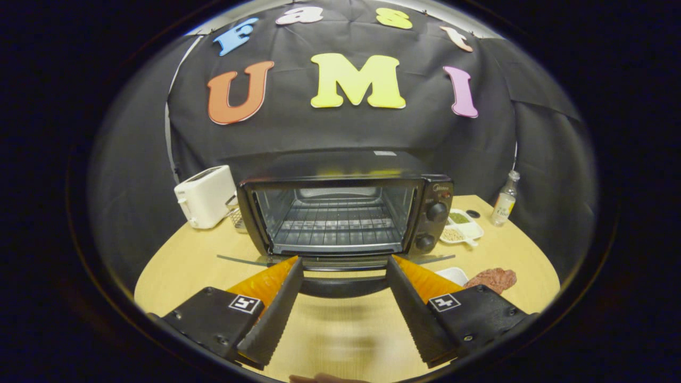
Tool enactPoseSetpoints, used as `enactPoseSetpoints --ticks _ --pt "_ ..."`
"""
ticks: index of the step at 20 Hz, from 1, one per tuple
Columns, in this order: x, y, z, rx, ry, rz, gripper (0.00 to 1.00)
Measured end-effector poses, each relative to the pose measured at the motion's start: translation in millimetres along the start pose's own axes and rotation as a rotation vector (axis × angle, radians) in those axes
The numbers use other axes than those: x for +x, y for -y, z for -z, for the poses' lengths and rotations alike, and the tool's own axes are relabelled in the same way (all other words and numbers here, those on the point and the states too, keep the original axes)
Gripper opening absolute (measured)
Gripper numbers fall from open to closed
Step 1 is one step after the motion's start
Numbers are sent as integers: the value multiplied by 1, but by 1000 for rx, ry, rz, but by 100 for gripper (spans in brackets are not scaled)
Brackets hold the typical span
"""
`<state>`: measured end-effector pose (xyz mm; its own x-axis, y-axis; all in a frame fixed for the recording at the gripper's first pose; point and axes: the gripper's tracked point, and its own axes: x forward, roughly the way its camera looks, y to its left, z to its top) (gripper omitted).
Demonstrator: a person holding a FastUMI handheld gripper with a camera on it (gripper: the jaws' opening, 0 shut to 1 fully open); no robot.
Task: Open the toaster oven, put the food inside, and close the toaster oven door.
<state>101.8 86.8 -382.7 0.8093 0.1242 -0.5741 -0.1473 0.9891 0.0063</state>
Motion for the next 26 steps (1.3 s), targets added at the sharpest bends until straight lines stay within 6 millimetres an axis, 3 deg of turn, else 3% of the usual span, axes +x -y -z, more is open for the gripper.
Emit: enactPoseSetpoints --ticks 6,12,13,21,26 --pt "-8 4 44 -14 -64 1 100" --pt "1 8 112 0 -267 7 99" --pt "-1 8 115 4 -286 5 100" --pt "-4 9 108 -71 -255 -24 99" --pt "-18 39 73 -128 -204 -49 100"
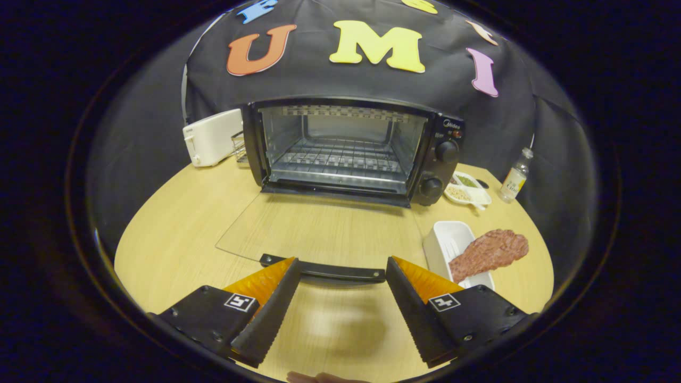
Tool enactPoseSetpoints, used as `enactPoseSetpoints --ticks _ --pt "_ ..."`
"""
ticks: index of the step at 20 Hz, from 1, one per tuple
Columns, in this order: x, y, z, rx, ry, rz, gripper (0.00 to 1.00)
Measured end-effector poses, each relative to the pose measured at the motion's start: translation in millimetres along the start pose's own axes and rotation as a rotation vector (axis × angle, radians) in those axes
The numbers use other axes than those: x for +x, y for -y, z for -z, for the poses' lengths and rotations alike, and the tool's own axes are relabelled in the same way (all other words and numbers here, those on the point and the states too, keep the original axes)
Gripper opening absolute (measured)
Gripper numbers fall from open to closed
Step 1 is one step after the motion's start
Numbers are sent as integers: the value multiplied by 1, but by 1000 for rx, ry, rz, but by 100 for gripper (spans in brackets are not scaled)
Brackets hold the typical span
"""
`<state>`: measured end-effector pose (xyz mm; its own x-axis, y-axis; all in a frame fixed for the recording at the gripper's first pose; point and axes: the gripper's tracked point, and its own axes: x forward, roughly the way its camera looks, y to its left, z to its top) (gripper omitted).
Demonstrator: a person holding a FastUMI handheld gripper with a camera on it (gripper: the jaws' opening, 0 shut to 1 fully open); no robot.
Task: Open the toaster oven, put the food inside, and close the toaster oven door.
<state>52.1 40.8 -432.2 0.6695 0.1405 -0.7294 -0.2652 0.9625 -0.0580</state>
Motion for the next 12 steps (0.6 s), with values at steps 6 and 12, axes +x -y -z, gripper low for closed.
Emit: enactPoseSetpoints --ticks 6,12 --pt "-25 76 -28 -2 -10 0 100" --pt "-36 167 -43 126 -38 0 100"
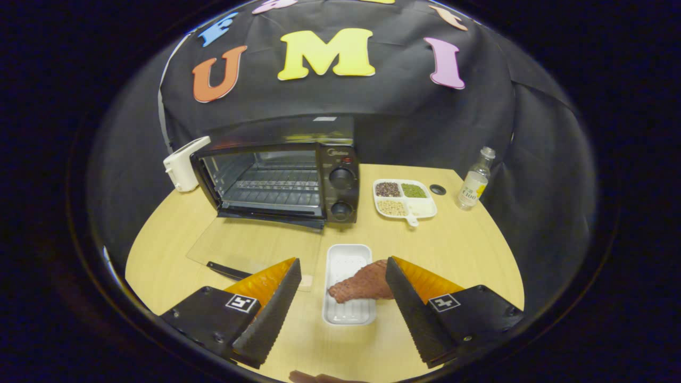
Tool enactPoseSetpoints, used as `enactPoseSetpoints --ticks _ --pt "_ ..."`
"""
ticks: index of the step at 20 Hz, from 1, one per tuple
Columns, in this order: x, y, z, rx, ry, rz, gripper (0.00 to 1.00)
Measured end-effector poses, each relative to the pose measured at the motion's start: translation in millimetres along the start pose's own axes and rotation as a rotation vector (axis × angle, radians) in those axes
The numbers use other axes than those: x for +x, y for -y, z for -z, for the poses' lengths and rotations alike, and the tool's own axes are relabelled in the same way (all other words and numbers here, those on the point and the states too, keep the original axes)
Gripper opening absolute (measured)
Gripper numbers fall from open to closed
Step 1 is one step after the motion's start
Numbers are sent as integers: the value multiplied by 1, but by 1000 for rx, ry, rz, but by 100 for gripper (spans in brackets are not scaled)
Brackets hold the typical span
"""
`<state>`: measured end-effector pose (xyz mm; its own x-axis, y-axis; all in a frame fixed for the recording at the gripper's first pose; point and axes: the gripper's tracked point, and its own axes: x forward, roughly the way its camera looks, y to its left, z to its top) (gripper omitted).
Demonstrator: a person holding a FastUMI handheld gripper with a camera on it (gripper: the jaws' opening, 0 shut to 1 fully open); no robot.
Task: Open the toaster oven, put the food inside, and close the toaster oven door.
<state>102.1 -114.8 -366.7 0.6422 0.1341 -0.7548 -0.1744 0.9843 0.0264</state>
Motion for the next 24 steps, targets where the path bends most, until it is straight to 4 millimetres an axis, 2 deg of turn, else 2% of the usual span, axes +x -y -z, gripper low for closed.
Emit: enactPoseSetpoints --ticks 3,6,9,11,14,16,19,21,24 --pt "4 33 -5 79 -49 -37 100" --pt "13 55 -6 153 -87 -96 98" --pt "29 65 9 196 -151 -173 93" --pt "37 65 20 230 -194 -233 91" --pt "43 67 26 255 -202 -285 85" --pt "40 60 32 272 -215 -337 75" --pt "36 54 39 321 -235 -376 24" --pt "25 47 37 327 -228 -403 16" --pt "11 37 35 293 -220 -399 11"
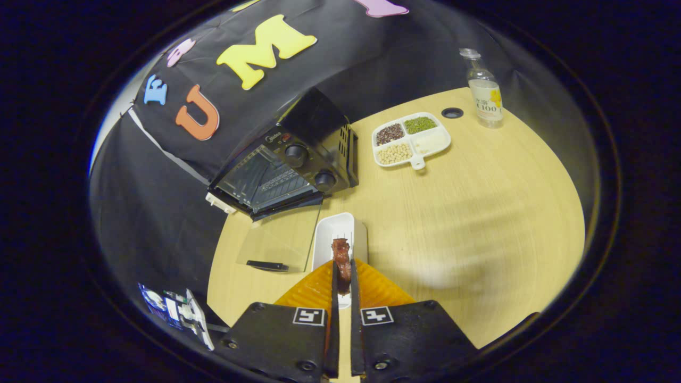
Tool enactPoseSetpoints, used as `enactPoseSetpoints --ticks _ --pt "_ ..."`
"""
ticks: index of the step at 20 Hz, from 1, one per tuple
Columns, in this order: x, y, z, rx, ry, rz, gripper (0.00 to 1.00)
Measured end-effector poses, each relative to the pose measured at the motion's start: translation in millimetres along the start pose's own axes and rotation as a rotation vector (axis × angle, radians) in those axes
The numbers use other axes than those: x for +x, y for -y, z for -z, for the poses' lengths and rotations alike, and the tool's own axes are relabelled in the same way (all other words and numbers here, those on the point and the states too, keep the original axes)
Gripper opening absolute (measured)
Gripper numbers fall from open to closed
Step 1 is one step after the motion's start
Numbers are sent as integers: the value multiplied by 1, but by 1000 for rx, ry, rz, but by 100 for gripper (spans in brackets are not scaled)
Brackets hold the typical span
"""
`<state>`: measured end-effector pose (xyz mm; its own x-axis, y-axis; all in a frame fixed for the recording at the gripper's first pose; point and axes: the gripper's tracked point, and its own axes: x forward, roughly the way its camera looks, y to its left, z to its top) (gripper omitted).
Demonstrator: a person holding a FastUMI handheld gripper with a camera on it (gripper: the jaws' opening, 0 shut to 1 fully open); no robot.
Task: Open the toaster oven, put the food inside, and close the toaster oven door.
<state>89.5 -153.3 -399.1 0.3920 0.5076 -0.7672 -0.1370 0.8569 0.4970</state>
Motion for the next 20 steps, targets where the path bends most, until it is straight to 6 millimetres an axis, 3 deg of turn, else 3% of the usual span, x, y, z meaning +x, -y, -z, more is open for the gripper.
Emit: enactPoseSetpoints --ticks 7,12,14,20 --pt "-24 -35 -6 -226 82 123 11" --pt "-29 -68 -18 -385 202 238 11" --pt "-28 -86 -19 -430 242 265 11" --pt "2 -142 -14 -462 326 261 11"
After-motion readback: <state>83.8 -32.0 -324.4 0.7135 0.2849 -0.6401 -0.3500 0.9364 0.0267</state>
